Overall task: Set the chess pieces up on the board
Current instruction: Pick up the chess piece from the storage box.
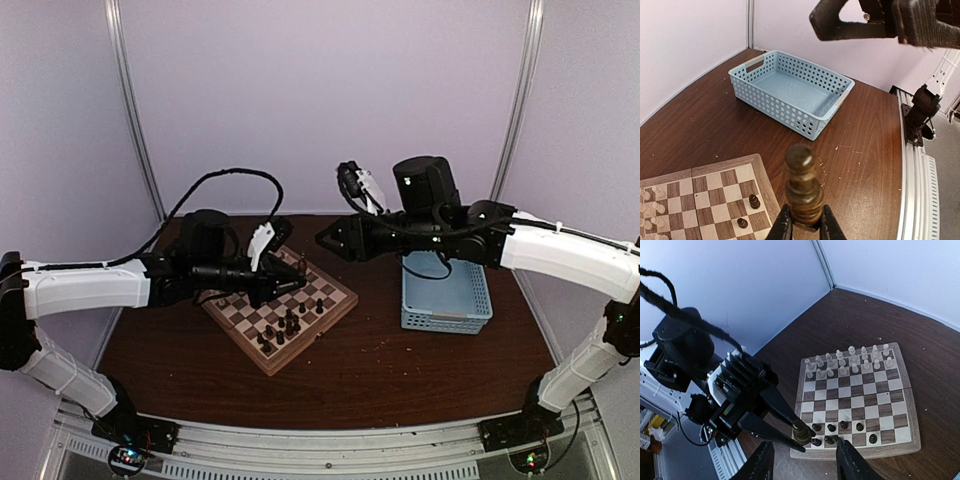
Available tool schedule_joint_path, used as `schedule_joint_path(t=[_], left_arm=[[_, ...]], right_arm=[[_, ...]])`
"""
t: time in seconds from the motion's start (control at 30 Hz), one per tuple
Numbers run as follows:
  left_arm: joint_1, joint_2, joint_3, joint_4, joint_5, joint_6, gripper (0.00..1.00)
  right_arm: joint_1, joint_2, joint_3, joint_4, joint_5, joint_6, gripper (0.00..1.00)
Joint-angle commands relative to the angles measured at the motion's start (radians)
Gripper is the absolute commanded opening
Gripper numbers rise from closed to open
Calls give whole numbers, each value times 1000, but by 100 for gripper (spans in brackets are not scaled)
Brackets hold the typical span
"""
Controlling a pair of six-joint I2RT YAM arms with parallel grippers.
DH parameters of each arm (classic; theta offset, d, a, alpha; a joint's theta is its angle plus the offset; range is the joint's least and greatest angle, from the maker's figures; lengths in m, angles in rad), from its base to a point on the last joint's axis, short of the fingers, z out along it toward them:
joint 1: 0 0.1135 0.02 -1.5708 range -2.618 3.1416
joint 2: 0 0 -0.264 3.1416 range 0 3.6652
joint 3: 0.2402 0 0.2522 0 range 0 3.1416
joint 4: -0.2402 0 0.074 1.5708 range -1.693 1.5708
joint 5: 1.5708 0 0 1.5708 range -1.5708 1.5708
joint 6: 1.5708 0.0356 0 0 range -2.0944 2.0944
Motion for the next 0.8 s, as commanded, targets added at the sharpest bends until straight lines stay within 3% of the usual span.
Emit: schedule_joint_path(t=[0.0,0.77], left_arm=[[-1,-3,8,28,55,32,12],[-25,31,53,-46,100,62,11]], right_arm=[[0,56,64,-189,-78,-76,45],[0,132,62,-123,-137,-71,34]])
